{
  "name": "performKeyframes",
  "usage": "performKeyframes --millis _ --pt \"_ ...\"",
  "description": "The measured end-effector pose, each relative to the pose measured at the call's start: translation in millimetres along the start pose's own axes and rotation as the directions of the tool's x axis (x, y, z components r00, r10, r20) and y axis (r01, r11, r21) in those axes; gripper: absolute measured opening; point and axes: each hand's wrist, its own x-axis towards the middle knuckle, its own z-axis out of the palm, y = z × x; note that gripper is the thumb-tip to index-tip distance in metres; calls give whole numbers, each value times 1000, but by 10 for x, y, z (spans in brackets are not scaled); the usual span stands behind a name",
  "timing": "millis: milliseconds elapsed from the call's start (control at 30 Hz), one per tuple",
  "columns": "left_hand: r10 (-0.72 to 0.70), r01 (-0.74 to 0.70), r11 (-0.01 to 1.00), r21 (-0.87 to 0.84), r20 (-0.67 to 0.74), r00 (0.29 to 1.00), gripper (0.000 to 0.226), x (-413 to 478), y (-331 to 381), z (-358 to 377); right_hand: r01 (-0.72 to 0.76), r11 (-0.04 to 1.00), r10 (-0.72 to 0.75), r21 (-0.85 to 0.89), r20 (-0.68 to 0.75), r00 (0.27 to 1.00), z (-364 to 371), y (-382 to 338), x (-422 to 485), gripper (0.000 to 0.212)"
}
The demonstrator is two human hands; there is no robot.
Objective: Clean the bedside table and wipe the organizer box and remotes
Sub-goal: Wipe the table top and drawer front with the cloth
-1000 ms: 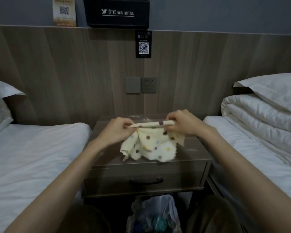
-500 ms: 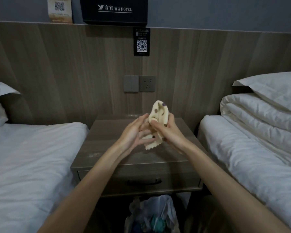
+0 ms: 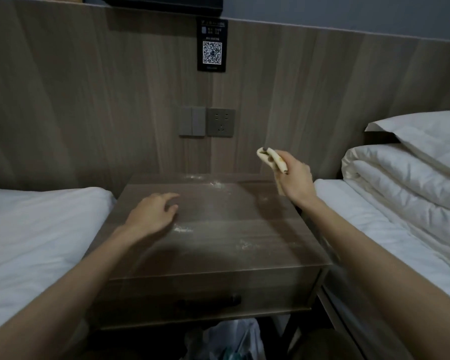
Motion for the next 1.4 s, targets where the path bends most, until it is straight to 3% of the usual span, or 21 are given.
performKeyframes --millis 133,267,333,467,600,833,1033,1200,1400 --pt "-21 18 994 106 28 999 41 347 -122 236 -23 973 39 -230 67 997 370 348 357 60" --pt "-53 37 984 171 89 995 44 698 -126 409 -7 941 52 -340 124 991 725 560 665 60" --pt "-48 29 983 184 104 993 44 826 -141 489 12 933 45 -359 151 987 893 661 797 58" --pt "8 -8 985 173 1 1000 39 981 -260 622 -62 942 134 -329 202 970 1152 834 1003 57" --pt "2 5 984 180 -40 999 35 1070 -270 677 -51 929 181 -365 331 926 1366 1101 1129 53" --pt "-6 8 985 170 -12 1000 39 1163 -320 727 -61 883 271 -465 400 875 1389 1150 1085 46" --pt "-22 19 988 153 18 1000 41 1077 -283 657 -64 902 268 -428 436 859 1185 1110 862 44" --pt "-96 61 979 194 175 980 44 994 -90 398 -22 942 199 -334 507 839 936 1037 478 48" --pt "64 -58 983 174 -29 998 44 583 178 230 28 980 99 -199 602 793 645 715 1 44"
